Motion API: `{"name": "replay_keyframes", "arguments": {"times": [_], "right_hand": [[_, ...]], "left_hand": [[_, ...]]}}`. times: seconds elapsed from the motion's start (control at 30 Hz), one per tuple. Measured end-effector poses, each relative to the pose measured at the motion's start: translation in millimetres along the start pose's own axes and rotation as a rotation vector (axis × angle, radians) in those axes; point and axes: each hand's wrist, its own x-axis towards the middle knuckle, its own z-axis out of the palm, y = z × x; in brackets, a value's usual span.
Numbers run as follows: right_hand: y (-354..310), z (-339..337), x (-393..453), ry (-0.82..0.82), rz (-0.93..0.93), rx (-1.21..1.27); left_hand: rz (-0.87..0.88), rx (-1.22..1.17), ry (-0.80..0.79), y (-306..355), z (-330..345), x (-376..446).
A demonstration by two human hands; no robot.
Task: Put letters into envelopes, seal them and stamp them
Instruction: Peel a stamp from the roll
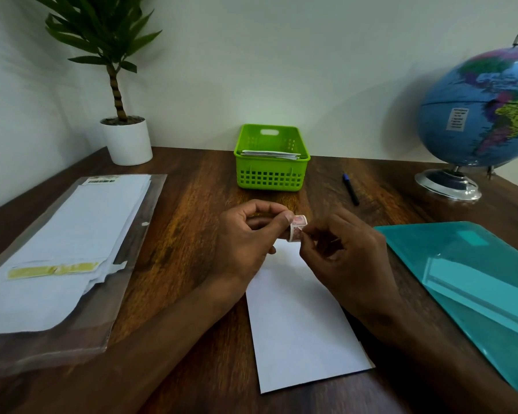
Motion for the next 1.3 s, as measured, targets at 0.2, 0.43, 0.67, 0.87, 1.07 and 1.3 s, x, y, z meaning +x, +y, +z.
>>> {"name": "replay_keyframes", "arguments": {"times": [0.2,0.43,0.67,0.87,1.07,1.3], "right_hand": [[1,1,0,0.008,-0.018,0.003],[0,0,0,-0.006,-0.037,-0.003],[0,0,-1,-0.009,-0.071,-0.004],[-1,1,0,0.002,-0.064,-0.002],[-4,1,0,0.007,-0.073,0.016],[0,2,4,0.050,0.055,0.132]], "left_hand": [[-0.018,-0.006,-0.005,2,0,0],[-0.048,-0.015,-0.021,3,-3,0],[-0.073,-0.032,-0.019,2,-4,2],[-0.103,-0.044,-0.022,2,-5,3],[-0.198,-0.071,-0.035,3,-9,5],[-0.222,-0.043,-0.121,12,-7,6]]}}
